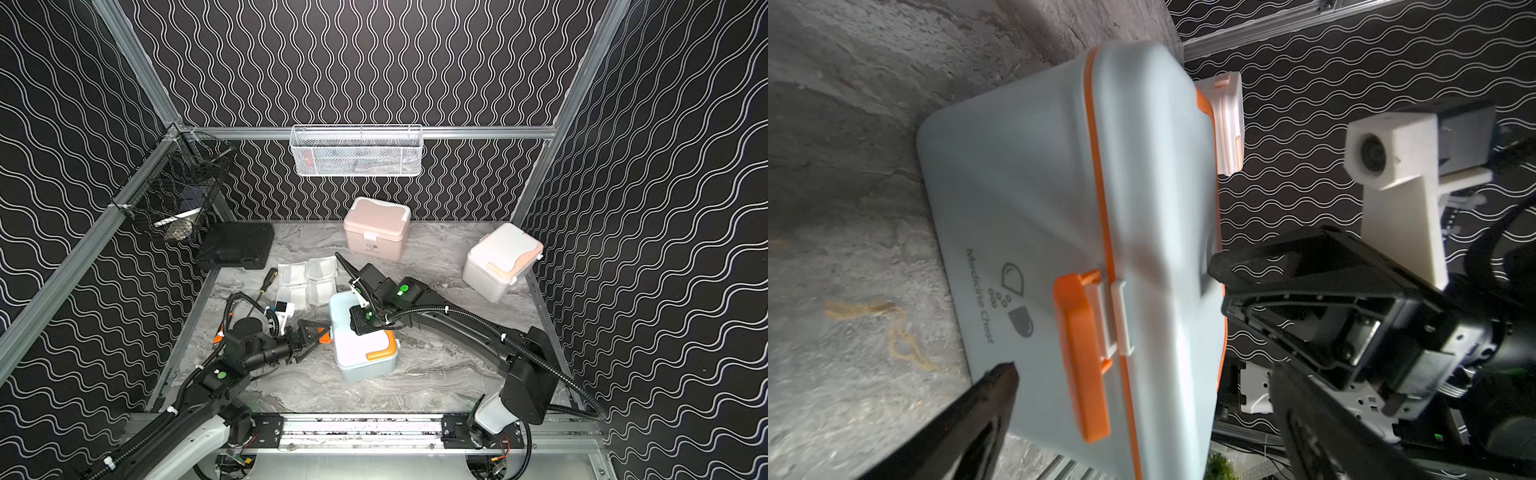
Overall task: Open first aid kits and take out gauze
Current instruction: Fasten the fastener of the first aid kit.
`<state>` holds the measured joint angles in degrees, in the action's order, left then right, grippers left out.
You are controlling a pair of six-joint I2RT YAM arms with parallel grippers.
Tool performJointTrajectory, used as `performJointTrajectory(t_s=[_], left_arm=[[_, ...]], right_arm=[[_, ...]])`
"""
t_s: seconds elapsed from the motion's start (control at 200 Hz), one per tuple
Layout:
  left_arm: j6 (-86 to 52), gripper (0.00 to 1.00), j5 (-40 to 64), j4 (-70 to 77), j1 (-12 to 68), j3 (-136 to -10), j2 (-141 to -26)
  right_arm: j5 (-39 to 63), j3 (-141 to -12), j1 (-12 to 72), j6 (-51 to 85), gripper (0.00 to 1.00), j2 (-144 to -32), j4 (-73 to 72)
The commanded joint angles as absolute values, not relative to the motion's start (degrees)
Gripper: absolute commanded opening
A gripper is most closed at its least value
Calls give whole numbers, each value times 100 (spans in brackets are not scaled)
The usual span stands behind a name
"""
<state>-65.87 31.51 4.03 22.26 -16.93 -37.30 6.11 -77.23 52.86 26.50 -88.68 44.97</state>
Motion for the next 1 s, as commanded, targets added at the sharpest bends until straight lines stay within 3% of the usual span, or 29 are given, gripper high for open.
performJointTrajectory(t_s=[0.0, 0.996], left_arm=[[-6330, 99, 3149, -79, 2217, -1925, -3665], [-6687, 99, 3452, 954, 2224, -2178, -4276]], right_arm=[[519, -7674, 5291, 2681, 38, -8878, 4904], [541, -7682, 5291, 2681, 38, -8912, 4834]])
